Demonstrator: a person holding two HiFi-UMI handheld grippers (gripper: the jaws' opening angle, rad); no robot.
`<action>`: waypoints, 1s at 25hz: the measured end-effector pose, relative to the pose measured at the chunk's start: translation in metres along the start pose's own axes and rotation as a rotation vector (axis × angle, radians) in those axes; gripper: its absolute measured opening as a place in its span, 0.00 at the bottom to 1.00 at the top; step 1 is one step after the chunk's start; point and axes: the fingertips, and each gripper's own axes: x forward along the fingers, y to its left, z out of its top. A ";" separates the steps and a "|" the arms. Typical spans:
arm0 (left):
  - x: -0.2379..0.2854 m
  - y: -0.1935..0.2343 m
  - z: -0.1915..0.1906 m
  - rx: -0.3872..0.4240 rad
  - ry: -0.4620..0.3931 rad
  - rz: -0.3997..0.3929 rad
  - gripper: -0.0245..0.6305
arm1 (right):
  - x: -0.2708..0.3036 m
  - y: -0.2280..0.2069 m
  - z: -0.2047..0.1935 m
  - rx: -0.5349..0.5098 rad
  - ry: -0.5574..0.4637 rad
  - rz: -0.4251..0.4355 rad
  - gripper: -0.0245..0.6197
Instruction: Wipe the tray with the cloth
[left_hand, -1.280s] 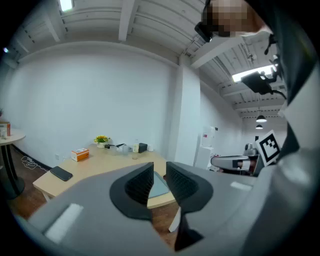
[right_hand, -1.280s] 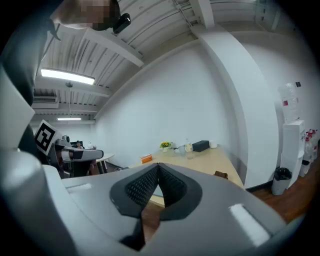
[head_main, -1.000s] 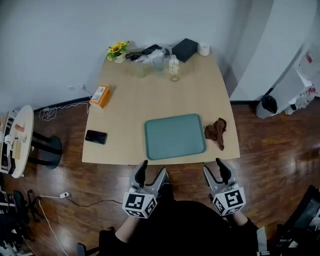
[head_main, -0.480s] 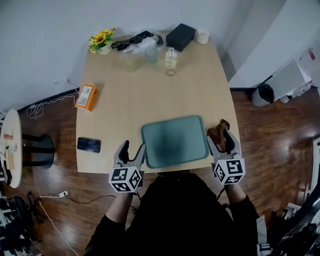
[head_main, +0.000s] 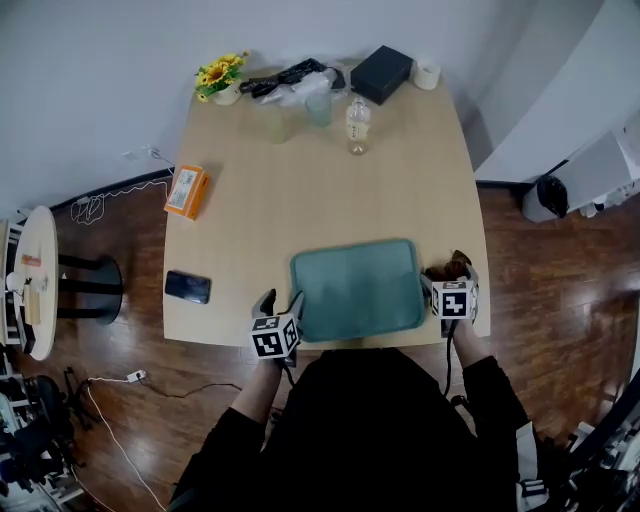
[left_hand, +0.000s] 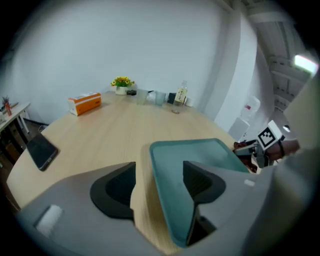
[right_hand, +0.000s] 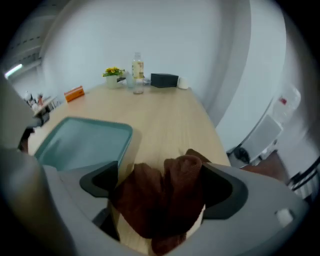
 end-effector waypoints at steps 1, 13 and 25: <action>0.003 0.002 -0.006 -0.014 0.014 0.000 0.47 | 0.007 -0.005 -0.006 0.021 0.020 0.009 0.85; 0.006 -0.008 0.005 0.012 0.002 -0.051 0.46 | -0.056 -0.006 0.062 0.114 -0.226 0.095 0.22; 0.016 -0.005 0.013 0.030 -0.024 -0.016 0.32 | -0.132 0.075 0.143 -0.011 -0.472 0.252 0.22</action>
